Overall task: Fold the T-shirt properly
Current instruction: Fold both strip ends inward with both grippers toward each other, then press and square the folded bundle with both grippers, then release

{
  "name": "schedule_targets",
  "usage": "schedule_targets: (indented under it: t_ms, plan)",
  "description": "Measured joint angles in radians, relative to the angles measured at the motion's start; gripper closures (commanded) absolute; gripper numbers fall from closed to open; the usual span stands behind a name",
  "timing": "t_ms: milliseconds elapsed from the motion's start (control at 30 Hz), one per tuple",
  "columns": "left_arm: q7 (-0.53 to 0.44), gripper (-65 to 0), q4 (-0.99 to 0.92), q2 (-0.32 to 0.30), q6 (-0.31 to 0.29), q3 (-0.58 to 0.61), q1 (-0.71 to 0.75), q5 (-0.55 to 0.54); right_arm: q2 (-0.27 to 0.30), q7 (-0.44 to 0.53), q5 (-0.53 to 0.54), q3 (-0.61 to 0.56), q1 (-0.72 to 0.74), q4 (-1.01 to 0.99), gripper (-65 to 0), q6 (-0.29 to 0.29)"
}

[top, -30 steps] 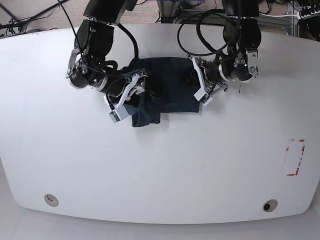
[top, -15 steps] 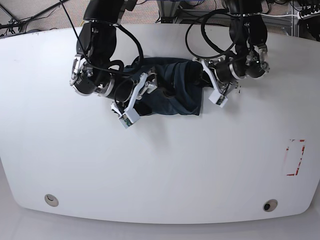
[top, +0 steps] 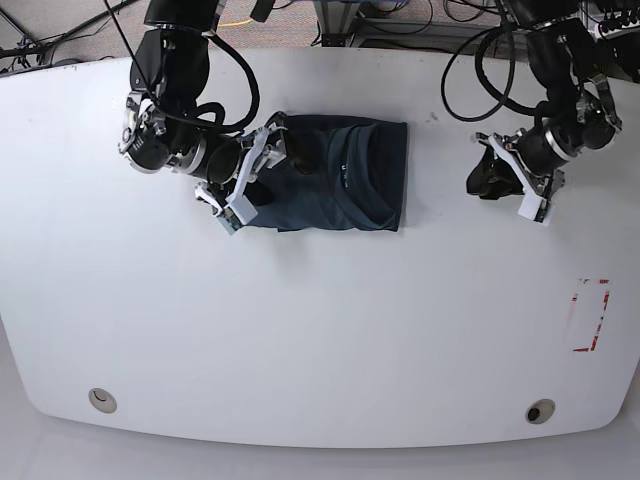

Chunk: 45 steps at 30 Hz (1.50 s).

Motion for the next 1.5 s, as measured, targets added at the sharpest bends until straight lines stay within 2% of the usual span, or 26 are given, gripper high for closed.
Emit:
schedule_targets:
  t_ms: [100,167,267,433,500,633,733,800,867,933,1100,1333,1433,1500]
  plan:
    - [0.001,-13.3,0.047,-0.039,0.0,0.065,-0.004,0.002,0.007,-0.001,-0.004,-0.002,0.013,-0.001,-32.0,0.001]
    - [-0.006,-13.3,0.085,-0.037,0.0,0.103,-0.009,0.009,0.031,0.012,-0.005,-0.003,0.027,-0.001,-24.6,0.001]
    - [-0.009,-13.3,0.12,-0.03,-0.002,0.202,-0.015,0.064,0.056,0.044,-0.011,0.004,0.053,-0.013,-18.4,0.001]
    - [-0.002,-13.3,0.122,-0.03,-0.004,0.417,-0.048,0.153,0.074,0.051,-0.118,-0.006,0.142,-0.117,-18.5,0.001]
    - [-0.008,-13.3,0.122,-0.006,-0.003,0.478,-0.053,0.219,0.082,0.075,-0.122,-0.012,0.161,-0.146,-18.4,-0.002]
    - [0.0,-13.2,0.111,0.066,-0.003,0.583,-0.053,0.373,0.124,0.132,-0.185,-0.053,0.193,-0.248,-18.2,0.0]
    - [-0.014,-13.1,0.09,0.098,-0.005,0.634,-0.053,0.4,0.148,0.215,-0.204,-0.094,0.205,-0.309,-18.1,0.001]
    - [-0.042,-13.1,0.047,0.097,-0.007,0.643,-0.056,0.439,0.161,0.266,-0.249,-0.127,0.213,-0.36,-18.1,0.002]
    - [-0.056,-13.1,0.007,0.085,-0.002,0.647,-0.055,0.475,0.165,0.312,-0.284,-0.148,0.214,-0.398,-18.1,0.0]
    - [-0.113,-13.1,-0.013,0.066,-0.003,0.649,-0.049,0.466,0.177,0.35,-0.299,-0.164,0.2,-0.404,-18.1,0.0]
    - [-0.152,-13.1,-0.113,0.003,-0.006,0.652,-0.091,0.447,0.185,0.403,-0.348,-0.17,0.16,-0.404,-18.1,0.001]
    - [-0.152,-12.9,-0.161,-0.113,-0.003,0.642,-0.2,0.461,0.182,0.404,-0.363,-0.172,0.077,-0.301,-18.1,0.0]
    - [-0.151,-12.9,-0.249,-0.129,-0.005,0.647,-0.26,0.458,0.176,0.385,-0.366,-0.187,0.028,-0.242,-18.1,0.0]
    - [-0.151,-12.9,-0.277,-0.136,-0.005,0.643,-0.296,0.453,0.17,0.378,-0.39,-0.238,0.006,-0.197,-17.9,-0.008]
